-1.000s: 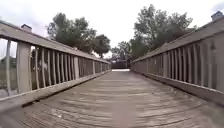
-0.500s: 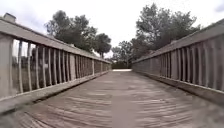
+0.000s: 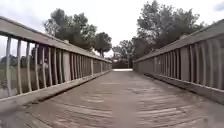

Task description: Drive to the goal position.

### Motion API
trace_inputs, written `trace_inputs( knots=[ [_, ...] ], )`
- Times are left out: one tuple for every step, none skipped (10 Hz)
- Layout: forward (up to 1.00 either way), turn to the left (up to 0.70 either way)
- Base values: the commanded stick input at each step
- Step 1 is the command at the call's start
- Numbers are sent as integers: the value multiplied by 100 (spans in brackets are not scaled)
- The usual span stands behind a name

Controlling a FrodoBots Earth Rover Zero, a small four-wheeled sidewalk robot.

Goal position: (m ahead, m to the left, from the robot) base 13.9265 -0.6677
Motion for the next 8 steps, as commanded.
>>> trace_inputs(
  knots=[
    [70, 0],
    [70, 0],
    [70, 0],
    [70, 0],
    [70, 0],
    [70, 0],
    [70, -5],
    [70, -35]
  ],
)
